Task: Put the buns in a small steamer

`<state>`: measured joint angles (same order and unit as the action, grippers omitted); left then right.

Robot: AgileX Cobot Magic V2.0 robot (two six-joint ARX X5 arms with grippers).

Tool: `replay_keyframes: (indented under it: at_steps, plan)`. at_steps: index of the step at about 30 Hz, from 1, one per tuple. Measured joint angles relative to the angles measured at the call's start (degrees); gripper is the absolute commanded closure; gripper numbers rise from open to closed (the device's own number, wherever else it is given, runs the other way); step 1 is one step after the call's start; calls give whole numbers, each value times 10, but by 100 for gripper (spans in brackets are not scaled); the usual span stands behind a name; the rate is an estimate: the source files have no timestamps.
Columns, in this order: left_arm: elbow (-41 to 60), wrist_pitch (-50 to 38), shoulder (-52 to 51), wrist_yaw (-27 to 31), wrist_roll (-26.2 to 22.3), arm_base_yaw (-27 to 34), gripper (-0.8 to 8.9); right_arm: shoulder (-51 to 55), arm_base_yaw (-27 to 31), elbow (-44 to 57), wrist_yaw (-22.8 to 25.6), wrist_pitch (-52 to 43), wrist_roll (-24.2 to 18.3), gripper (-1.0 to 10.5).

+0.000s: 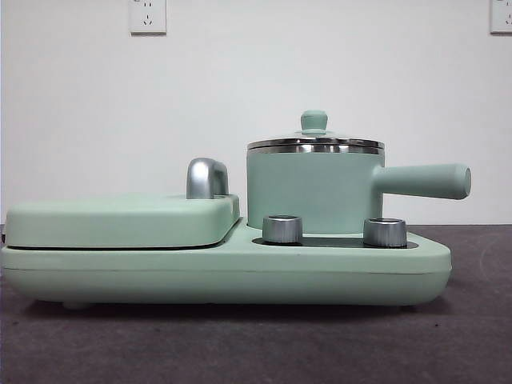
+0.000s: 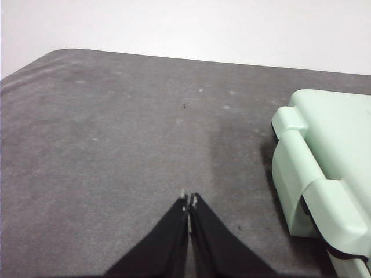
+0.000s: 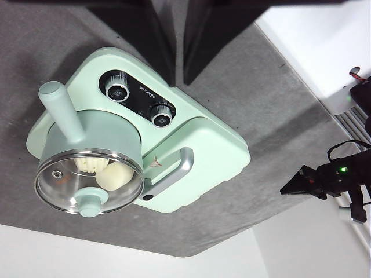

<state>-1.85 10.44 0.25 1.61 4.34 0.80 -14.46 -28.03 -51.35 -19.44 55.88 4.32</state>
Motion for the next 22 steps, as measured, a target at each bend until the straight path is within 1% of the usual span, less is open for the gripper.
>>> replay_keyframes:
  at_steps: [5, 13, 22]
  plan:
    - [0, 0, 0, 0, -3, 0, 806, 0, 0, 0, 0, 0, 0, 926]
    - [0, 0, 0, 0, -27, 0, 806, 0, 0, 0, 0, 0, 0, 926]
    - [0, 0, 0, 0, -33, 0, 806, 0, 0, 0, 0, 0, 0, 926]
